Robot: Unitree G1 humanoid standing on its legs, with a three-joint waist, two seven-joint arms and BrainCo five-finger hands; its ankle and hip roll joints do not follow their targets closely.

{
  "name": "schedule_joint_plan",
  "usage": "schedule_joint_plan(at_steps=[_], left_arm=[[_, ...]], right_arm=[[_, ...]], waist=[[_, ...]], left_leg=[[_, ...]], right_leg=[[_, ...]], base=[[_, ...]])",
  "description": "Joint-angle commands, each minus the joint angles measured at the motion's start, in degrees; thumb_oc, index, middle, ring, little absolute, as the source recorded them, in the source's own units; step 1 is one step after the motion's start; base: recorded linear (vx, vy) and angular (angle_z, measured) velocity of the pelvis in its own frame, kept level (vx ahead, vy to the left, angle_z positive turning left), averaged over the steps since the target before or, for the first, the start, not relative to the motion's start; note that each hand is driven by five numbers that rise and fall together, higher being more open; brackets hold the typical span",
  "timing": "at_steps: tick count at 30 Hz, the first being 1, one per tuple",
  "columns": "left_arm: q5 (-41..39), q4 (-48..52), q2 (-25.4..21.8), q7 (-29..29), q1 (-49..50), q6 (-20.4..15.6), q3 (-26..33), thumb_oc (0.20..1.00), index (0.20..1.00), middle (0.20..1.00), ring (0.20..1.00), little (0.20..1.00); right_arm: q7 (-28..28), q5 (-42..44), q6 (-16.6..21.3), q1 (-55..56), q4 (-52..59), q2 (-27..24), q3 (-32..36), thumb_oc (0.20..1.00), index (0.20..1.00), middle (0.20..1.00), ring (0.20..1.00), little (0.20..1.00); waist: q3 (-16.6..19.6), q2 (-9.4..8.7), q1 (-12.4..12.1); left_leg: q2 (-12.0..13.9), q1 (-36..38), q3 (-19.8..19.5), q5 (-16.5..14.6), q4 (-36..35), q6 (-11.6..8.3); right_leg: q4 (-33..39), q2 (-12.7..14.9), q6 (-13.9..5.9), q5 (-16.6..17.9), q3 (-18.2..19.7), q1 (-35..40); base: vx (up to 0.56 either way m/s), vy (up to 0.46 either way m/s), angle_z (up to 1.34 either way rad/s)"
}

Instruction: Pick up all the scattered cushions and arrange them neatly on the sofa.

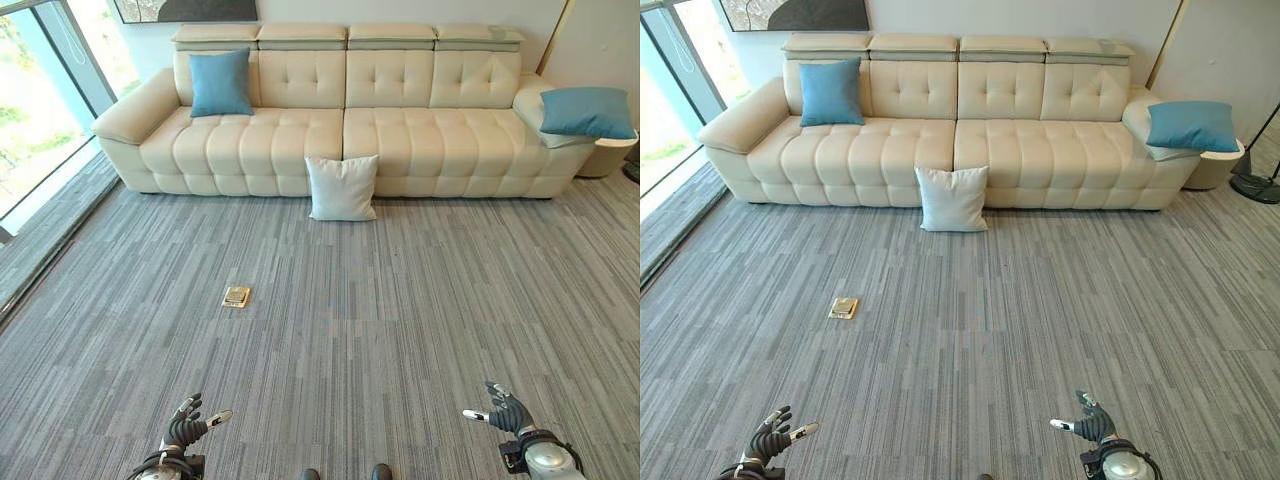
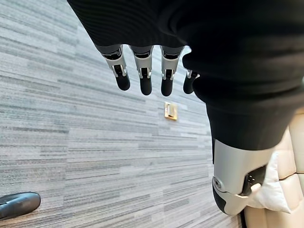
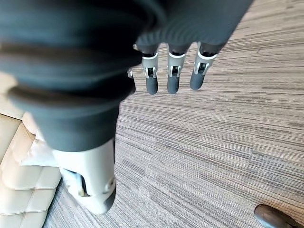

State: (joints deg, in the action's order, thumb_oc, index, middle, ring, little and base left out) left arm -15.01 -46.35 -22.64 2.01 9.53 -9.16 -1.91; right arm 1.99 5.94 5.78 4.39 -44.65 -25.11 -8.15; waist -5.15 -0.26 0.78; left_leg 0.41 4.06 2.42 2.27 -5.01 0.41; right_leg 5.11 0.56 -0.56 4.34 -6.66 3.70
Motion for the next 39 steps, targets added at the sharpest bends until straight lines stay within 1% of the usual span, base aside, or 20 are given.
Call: schedule_joint_plan(at_steps=[1,7,16,23,24,25,26,27,28,29,30,31,32,33,34,35,36,37,38,39], left_arm=[[-1.9,-1.7,-2.8,0.3,-2.8,-1.7,1.7,1.0,1.0,1.0,1.0,1.0],[-4.1,-0.8,-1.7,-0.1,-2.9,-1.6,1.6,1.0,1.0,1.0,1.0,1.0],[-5.1,1.4,-1.8,0.0,-2.8,-1.6,1.7,1.0,1.0,1.0,1.0,1.0],[-5.7,2.6,-2.2,0.3,-3.6,-1.9,1.6,1.0,1.0,1.0,1.0,1.0],[-5.9,3.0,-2.4,0.3,-3.8,-2.0,1.5,1.0,1.0,1.0,1.0,1.0],[-5.9,3.0,-2.4,0.3,-3.8,-2.0,1.5,1.0,1.0,1.0,1.0,1.0],[-6.0,3.4,-2.7,0.1,-3.7,-1.9,1.7,1.0,1.0,1.0,1.0,1.0],[-5.9,3.4,-2.9,0.0,-3.8,-2.0,1.8,1.0,1.0,1.0,1.0,1.0],[-5.9,3.8,-3.0,0.0,-3.7,-1.9,2.0,1.0,1.0,1.0,1.0,1.0],[-6.0,4.5,-3.3,0.0,-3.6,-1.9,2.2,1.0,1.0,1.0,1.0,1.0],[-6.0,4.6,-3.5,-0.2,-3.6,-1.9,2.3,1.0,1.0,1.0,1.0,1.0],[-6.0,4.6,-3.5,-0.2,-3.6,-1.9,2.3,1.0,1.0,1.0,1.0,1.0],[-5.7,4.2,-3.5,-0.1,-3.8,-2.0,2.1,1.0,1.0,1.0,1.0,1.0],[-5.7,4.4,-3.5,-0.2,-3.8,-2.0,2.2,1.0,1.0,1.0,1.0,1.0],[-5.7,4.3,-3.5,-0.1,-3.7,-2.1,2.4,1.0,1.0,1.0,1.0,1.0],[-5.8,4.2,-3.5,0.0,-3.7,-2.2,2.5,1.0,1.0,1.0,1.0,1.0],[-6.1,4.1,-3.4,0.0,-3.6,-2.2,2.6,1.0,1.0,1.0,1.0,1.0],[-6.4,3.9,-3.1,0.2,-3.6,-2.2,2.7,1.0,1.0,1.0,1.0,1.0],[-6.4,3.6,-2.9,0.3,-3.6,-2.2,2.8,1.0,1.0,1.0,1.0,1.0],[-6.2,3.4,-2.5,0.5,-3.8,-2.2,2.8,1.0,1.0,1.0,1.0,1.0]], right_arm=[[1.0,2.4,1.6,-1.7,-0.5,-2.0,0.9,1.0,1.0,1.0,1.0,1.0],[0.8,3.1,1.3,-1.4,-1.2,-1.7,1.3,1.0,1.0,1.0,1.0,1.0],[1.4,3.8,1.1,-1.9,-1.8,-1.3,2.2,1.0,1.0,1.0,1.0,1.0],[1.8,3.4,0.9,-3.8,-1.9,-1.8,1.6,1.0,1.0,1.0,1.0,1.0],[1.9,3.5,0.9,-4.4,-1.3,-2.1,1.7,1.0,1.0,1.0,1.0,1.0],[1.9,3.5,0.9,-4.4,-1.3,-2.1,1.7,1.0,1.0,1.0,1.0,1.0],[1.8,3.5,0.9,-4.6,-0.3,-2.0,1.9,1.0,1.0,1.0,1.0,1.0],[1.7,3.4,1.0,-4.8,-0.4,-1.9,1.9,1.0,1.0,1.0,1.0,1.0],[1.6,3.2,0.9,-5.0,-0.1,-1.9,2.0,1.0,1.0,1.0,1.0,1.0],[1.5,2.9,0.9,-5.4,0.8,-2.2,1.8,1.0,1.0,1.0,1.0,1.0],[1.4,2.8,0.9,-5.7,1.3,-2.4,1.7,1.0,1.0,1.0,1.0,1.0],[1.4,2.8,0.9,-5.7,1.3,-2.4,1.7,1.0,1.0,1.0,1.0,1.0],[1.3,3.0,1.3,-5.9,2.8,-2.3,1.7,1.0,1.0,1.0,1.0,1.0],[1.1,3.0,1.3,-5.7,3.7,-2.5,1.7,1.0,1.0,1.0,1.0,1.0],[1.1,3.1,1.4,-5.7,4.4,-2.7,1.7,1.0,1.0,1.0,1.0,1.0],[1.1,3.2,1.6,-5.8,5.2,-3.0,1.4,1.0,1.0,1.0,1.0,1.0],[1.0,3.3,1.7,-5.8,5.5,-3.1,1.2,1.0,1.0,1.0,1.0,1.0],[1.1,3.5,1.7,-5.9,5.9,-3.3,0.9,1.0,1.0,1.0,1.0,1.0],[1.2,3.5,1.6,-6.0,6.2,-3.4,1.0,1.0,1.0,1.0,1.0,1.0],[1.2,3.4,1.5,-5.9,7.0,-3.5,1.1,1.0,1.0,1.0,1.0,1.0]], waist=[[0.1,-2.01,-0.7],[-0.3,-2.07,-0.8],[-1.3,-2.41,-1.1],[-2.1,-3.26,-1.7],[-2.3,-3.55,-2.1],[-2.3,-3.55,-2.1],[-2.4,-3.5,-2.4],[-2.6,-3.5,-2.6],[-3.1,-3.42,-2.6],[-3.8,-3.27,-2.2],[-4.2,-2.81,-1.9],[-4.2,-2.84,-1.9],[-5.3,-1.61,-1.2],[-5.6,-1.3,-0.8],[-5.6,-1.15,-0.6],[-5.9,-1.11,-0.4],[-6.1,-1.17,-0.2],[-6.6,-0.77,0.2],[-6.6,-1.08,0.7],[-6.8,-0.64,1.3]], left_leg=[[-0.2,1.2,0.1,-5.7,0.0,-1.2],[-0.2,1.2,0.0,-5.8,0.0,-1.1],[-0.5,-0.2,0.5,-6.0,0.7,-0.46],[-1.3,-5.4,0.5,-8.6,6.8,0.8],[-1.9,-7.2,0.2,-9.8,9.0,1.63],[-1.9,-7.2,0.3,-9.8,9.1,1.63],[-2.4,-7.7,-0.2,-10.7,9.8,2.52],[-2.7,-8.0,-0.3,-11.4,10.4,3.12],[-3.2,-7.6,-0.5,-12.0,10.7,3.78],[-3.6,-7.5,-0.8,-12.3,11.1,4.52],[-3.5,-7.3,-1.1,-12.2,10.9,4.91],[-3.5,-7.3,-1.1,-12.2,10.9,4.92],[-3.1,-5.9,-2.1,-12.4,10.5,5.3],[-3.2,-4.0,-2.6,-12.6,9.5,5.15],[-3.3,-2.5,-2.6,-12.8,8.4,4.97],[-3.2,-0.7,-2.5,-13.1,6.9,4.68],[-3.1,1.0,-2.5,-13.6,5.5,4.28],[-2.8,3.6,-3.0,-14.5,4.2,3.71],[-3.0,4.8,-3.3,-14.9,3.8,3.28],[-2.4,6.4,-3.7,-15.7,3.5,2.85]], right_leg=[[-0.1,2.7,-4.04,-5.1,-0.7,2.6],[-0.1,2.7,-4.07,-5.2,-0.8,2.6],[-1.2,3.1,-4.18,-5.7,-0.5,1.5],[-3.7,4.4,-4.59,-5.9,0.6,-1.5],[-5.2,5.0,-5.09,-6.1,1.4,-2.7],[-5.2,5.0,-5.09,-6.1,1.4,-2.8],[-8.6,5.4,-5.55,-6.5,1.8,-4.7],[-11.7,5.8,-6.27,-6.0,2.2,-6.6],[-15.4,6.2,-7.2,-4.5,2.8,-8.2],[-20.1,6.7,-7.97,-2.1,3.6,-10.8],[-23.3,6.5,-7.91,-1.4,3.9,-12.6],[-23.5,6.5,-7.93,-1.4,4.0,-12.7],[-29.4,5.2,-7.16,-1.5,3.8,-16.7],[-29.3,4.7,-6.7,-2.4,3.2,-18.0],[-27.3,4.6,-6.26,-3.0,2.0,-19.2],[-24.1,4.9,-5.95,-3.4,0.0,-20.2],[-20.3,5.2,-6.02,-3.0,-1.9,-21.0],[-15.6,4.8,-6.34,-2.0,-3.6,-21.1],[-12.3,5.1,-7.01,-0.6,-4.0,-22.6],[-9.6,4.7,-7.54,0.4,-3.8,-23.2]], base=[[0.0,0.0,0.0],[0.01,0.002,0.01],[0.03,0.015,-0.01],[0.01,0.057,-0.06],[0.03,0.086,-0.12],[0.06,0.168,-0.13],[0.06,0.14,-0.14],[0.09,0.2,-0.15],[0.07,0.181,-0.19],[0.07,0.18,-0.32],[0.04,0.121,-0.28],[0.13,0.162,-0.09],[0.21,0.129,0.11],[0.31,0.138,-0.03],[0.32,0.02,0.06],[0.33,-0.03,0.15],[0.39,-0.069,0.24],[0.39,-0.075,0.06],[0.43,-0.074,0.06],[0.46,-0.082,0.13]])
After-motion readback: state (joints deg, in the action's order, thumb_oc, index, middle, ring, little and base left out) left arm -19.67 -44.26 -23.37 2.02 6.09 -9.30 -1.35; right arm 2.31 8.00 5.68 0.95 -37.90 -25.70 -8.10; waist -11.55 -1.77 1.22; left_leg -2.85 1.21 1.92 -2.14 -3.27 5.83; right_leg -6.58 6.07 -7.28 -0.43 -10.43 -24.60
